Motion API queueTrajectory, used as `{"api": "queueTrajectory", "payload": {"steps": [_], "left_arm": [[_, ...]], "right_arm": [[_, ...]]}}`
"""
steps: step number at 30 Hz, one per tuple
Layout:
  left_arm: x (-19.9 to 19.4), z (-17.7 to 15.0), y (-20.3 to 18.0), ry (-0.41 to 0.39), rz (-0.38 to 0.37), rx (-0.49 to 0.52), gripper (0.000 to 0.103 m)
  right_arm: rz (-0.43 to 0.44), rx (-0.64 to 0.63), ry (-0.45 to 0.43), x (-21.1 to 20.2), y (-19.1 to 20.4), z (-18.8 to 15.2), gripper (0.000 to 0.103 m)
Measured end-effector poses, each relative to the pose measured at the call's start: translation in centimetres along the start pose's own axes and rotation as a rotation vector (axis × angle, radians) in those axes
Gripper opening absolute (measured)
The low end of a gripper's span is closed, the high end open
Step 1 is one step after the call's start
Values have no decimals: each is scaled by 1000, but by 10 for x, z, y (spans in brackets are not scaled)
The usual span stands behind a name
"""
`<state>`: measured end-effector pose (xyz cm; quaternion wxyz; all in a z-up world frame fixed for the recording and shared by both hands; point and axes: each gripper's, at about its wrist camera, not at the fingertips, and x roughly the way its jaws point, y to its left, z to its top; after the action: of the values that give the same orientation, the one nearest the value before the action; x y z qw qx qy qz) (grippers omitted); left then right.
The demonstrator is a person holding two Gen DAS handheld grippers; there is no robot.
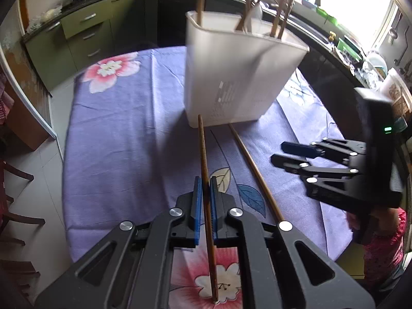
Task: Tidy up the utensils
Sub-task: 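Grasp a wooden chopstick with the left tool while the right tool grasps the last chopstick, then lift the chopstick over the caddy with the left tool while the right tool carries its chopstick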
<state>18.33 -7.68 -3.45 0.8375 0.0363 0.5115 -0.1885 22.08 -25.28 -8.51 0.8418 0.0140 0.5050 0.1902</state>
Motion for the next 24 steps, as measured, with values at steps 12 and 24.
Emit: {"api": "queueTrajectory", "payload": {"steps": [12, 24], "left_arm": [[-41, -22, 42, -69, -21, -50, 6], [-42, -23, 39, -72, -35, -39, 6]], "right_arm": [[-111, -36, 58, 47, 31, 20, 31], [-86, -27, -35, 7, 34, 8, 6]]}}
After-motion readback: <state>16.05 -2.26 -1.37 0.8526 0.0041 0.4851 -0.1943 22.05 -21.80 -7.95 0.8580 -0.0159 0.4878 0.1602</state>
